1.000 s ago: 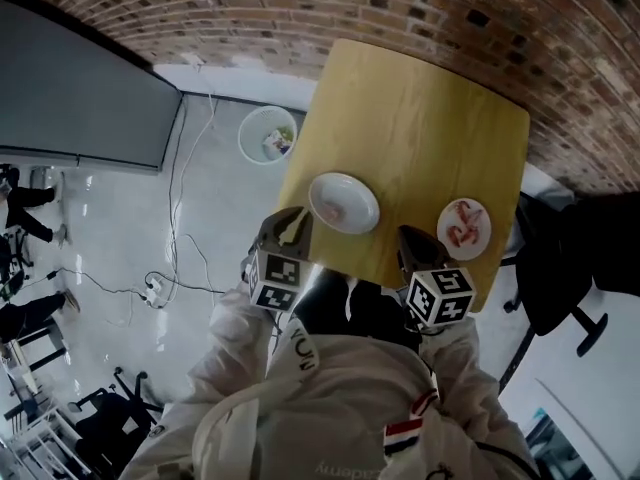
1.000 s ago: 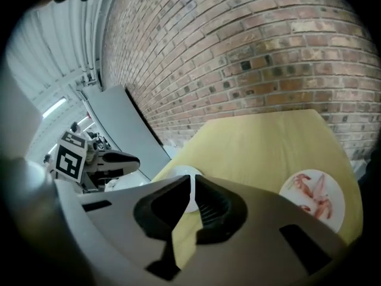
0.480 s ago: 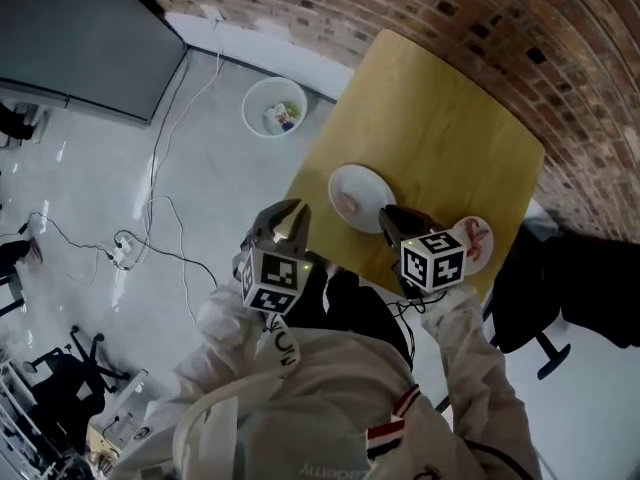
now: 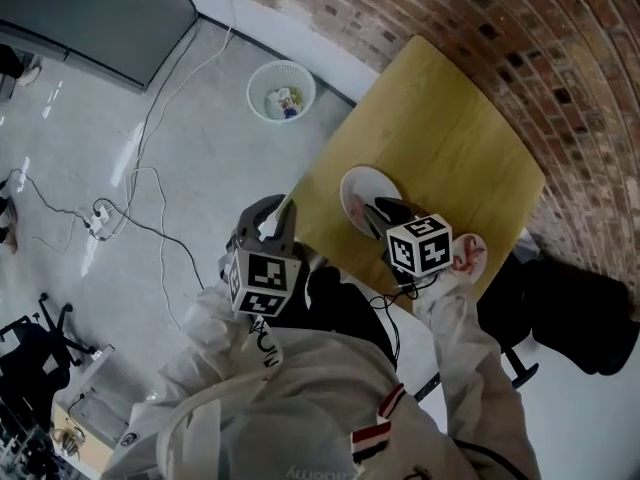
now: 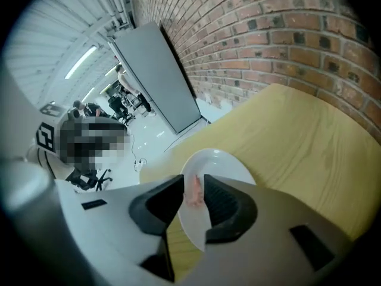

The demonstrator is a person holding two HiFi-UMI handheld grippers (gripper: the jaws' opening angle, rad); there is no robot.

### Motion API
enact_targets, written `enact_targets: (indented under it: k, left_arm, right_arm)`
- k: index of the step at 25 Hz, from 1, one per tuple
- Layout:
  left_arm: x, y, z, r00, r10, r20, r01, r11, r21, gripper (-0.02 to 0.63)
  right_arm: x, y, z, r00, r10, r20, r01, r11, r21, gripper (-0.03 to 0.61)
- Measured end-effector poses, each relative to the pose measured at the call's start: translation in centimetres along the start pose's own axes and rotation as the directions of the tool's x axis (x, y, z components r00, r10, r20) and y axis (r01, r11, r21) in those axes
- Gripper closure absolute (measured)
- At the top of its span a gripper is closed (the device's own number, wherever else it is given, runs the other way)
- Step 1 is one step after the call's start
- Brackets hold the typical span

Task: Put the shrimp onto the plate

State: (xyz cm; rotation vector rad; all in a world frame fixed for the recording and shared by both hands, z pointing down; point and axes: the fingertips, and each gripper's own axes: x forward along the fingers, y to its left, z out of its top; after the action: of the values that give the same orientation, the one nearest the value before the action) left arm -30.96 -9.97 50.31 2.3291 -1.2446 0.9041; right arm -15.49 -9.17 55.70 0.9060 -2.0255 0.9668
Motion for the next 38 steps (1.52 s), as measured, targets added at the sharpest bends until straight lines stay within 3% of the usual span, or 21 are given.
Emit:
enact_targets:
  k: [9, 28, 34, 38]
  left_arm:
    - [-1.0, 2.4, -2.5, 1.0, 0.021, -0.017, -0.022, 0.998, -0.061, 0.565]
    - [-1.0, 4.0, -4.3, 0.999, 0.031, -0.031, -0.034, 0.992, -0.12, 0.565]
    - [-0.8, 4.0, -4.5, 0.999, 0.03, -0.034, -0.034, 0.992, -0.122, 0.565]
    - [-0.9, 4.3, -4.5, 0.999, 0.032, -0.037, -0.036, 0.992, -0.123, 0.563]
  right_arm:
    - [3.6, 0.0, -0.7, 0.984, -0.015, -0.176, -0.006, 0.993, -0.115, 0.491]
    - [5.7, -0.1, -1.3, 0.935, -0.036, -0.352, -0.03, 0.983, -0.179, 0.492]
    - [6.1, 0.0, -1.5, 0.917, 0.003, -0.399, -0.055, 0.992, -0.118, 0.502]
    - [5.9, -0.2, -1.5, 0.922, 0.002, -0.387, -0.044, 0.994, -0.101, 0.508]
